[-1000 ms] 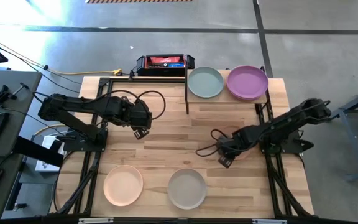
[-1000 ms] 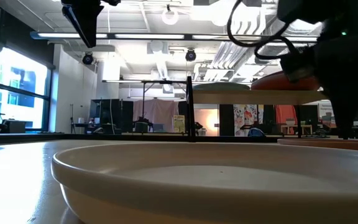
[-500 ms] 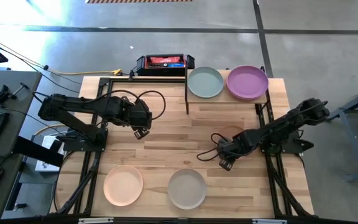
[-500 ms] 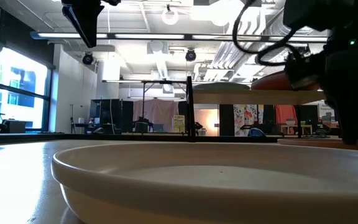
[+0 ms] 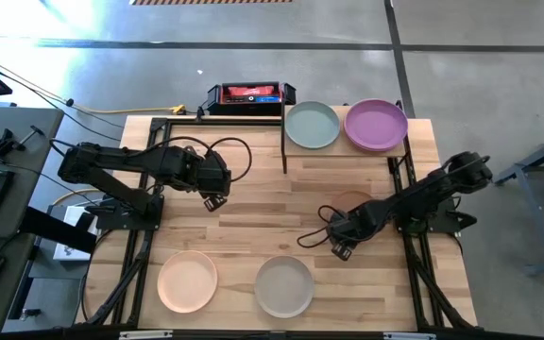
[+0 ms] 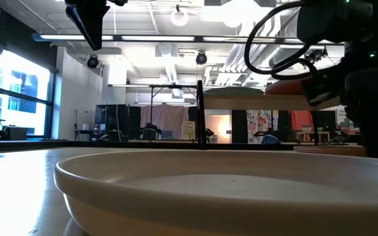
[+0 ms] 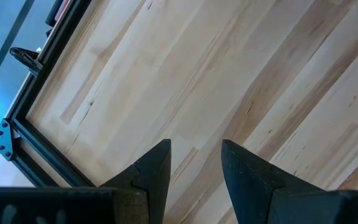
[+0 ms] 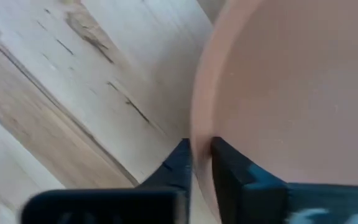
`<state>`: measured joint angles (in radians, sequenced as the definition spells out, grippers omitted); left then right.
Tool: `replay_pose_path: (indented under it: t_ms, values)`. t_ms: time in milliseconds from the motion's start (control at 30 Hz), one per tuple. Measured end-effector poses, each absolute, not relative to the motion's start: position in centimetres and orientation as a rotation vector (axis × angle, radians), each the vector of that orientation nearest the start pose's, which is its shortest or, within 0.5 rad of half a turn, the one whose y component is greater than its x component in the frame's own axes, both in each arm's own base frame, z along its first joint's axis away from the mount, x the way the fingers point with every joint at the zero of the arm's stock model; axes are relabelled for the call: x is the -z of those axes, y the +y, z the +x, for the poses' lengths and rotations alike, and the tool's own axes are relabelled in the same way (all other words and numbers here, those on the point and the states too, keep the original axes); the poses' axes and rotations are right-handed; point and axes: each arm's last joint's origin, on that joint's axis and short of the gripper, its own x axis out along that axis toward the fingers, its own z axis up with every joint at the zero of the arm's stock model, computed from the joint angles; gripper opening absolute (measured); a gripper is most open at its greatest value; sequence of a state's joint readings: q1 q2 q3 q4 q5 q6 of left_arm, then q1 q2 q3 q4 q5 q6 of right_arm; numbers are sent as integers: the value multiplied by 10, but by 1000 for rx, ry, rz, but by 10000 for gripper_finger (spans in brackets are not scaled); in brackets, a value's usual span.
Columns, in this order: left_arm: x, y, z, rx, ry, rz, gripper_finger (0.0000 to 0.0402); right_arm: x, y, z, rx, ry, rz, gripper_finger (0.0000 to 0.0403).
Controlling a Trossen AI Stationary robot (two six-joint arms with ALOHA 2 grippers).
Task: Place and stack plates onto a shelf
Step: Stack the light orange plate on top of the blue plate on the shelf
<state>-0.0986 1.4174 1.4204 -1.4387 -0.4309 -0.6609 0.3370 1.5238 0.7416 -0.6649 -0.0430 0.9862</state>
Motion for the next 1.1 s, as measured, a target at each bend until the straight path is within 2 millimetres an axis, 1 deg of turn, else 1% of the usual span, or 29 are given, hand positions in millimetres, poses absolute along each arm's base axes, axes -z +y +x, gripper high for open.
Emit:
replay_pose_path:
  t_ms: [67, 167, 233, 467, 633, 900, 1100]
  values:
    - [-332, -11, 237, -705, 1220, -170, 131, -144, 79, 223, 416, 1444, 587, 8]
    - [-332, -11, 237, -705, 1220, -170, 131, -153, 81, 229, 405, 1435, 597, 12]
    - [-332, -11, 237, -698, 1224, -160, 131, -161, 83, 232, 396, 1444, 583, 5]
    - [-332, -11, 237, -693, 1226, -140, 131, -199, 86, 242, 373, 1471, 492, 0]
    - [-332, -11, 237, -695, 1225, -138, 131, -232, 86, 250, 370, 1450, 421, 0]
    - [-332, -11, 237, -695, 1225, -138, 131, -292, 87, 261, 339, 1337, 346, 0]
    - [-332, -11, 237, -685, 1231, -125, 131, -341, 87, 263, 246, 1238, 268, 0]
